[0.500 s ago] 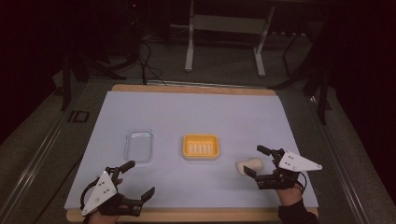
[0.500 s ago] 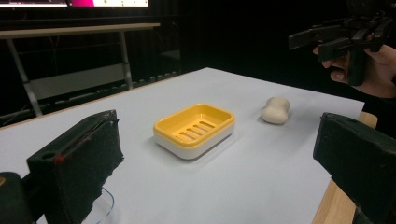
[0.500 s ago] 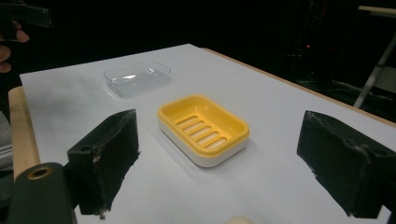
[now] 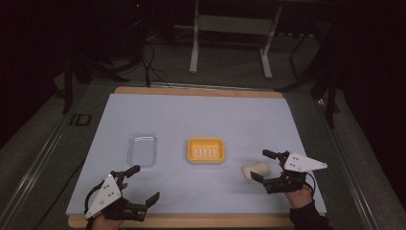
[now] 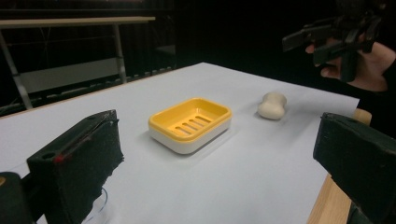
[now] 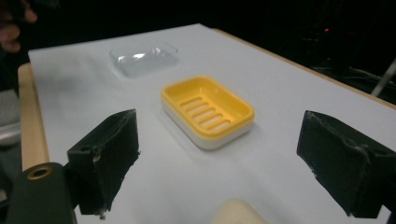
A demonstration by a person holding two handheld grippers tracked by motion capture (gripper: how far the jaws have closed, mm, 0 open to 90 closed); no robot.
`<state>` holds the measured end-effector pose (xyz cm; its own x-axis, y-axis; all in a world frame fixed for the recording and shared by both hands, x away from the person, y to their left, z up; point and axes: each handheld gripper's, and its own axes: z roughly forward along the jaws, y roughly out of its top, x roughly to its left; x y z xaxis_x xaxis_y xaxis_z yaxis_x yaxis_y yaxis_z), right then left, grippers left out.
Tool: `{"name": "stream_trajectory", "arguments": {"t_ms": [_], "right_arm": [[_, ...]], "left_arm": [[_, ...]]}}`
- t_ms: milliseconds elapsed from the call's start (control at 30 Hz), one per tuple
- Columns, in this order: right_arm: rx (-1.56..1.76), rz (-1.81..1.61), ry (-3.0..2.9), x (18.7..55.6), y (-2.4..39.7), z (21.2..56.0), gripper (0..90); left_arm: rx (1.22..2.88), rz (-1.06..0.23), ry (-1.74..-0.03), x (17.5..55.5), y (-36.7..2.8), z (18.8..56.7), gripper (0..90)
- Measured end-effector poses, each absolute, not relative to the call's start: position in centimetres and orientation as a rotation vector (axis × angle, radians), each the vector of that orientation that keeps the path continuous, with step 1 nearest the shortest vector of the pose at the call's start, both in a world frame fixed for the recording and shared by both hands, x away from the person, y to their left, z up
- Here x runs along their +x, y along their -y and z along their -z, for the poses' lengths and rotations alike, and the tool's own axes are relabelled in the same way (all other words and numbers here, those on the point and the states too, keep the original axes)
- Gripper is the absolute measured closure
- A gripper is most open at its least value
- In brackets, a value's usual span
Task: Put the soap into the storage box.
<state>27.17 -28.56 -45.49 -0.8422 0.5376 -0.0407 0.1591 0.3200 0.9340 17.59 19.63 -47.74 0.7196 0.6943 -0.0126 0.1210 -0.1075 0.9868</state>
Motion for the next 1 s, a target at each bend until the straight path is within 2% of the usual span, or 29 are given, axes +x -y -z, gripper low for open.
{"name": "stream_trajectory", "arguments": {"t_ms": [200, 467, 1000], "right_arm": [[0.581, -1.549, -2.333, 27.8, 29.6, 45.5, 13.0], [0.55, -1.401, -2.551, 29.2, 30.9, 45.7, 12.2], [0.387, -1.009, -2.867, 29.4, 29.3, 46.0, 12.3]], "left_arm": [[1.646, -0.552, -0.669, 17.6, -19.6, 47.8, 1.2], [1.663, -0.559, -0.666, 17.6, -19.4, 47.8, 1.2], [1.682, -0.565, -0.667, 17.5, -19.2, 47.9, 1.2]]}}
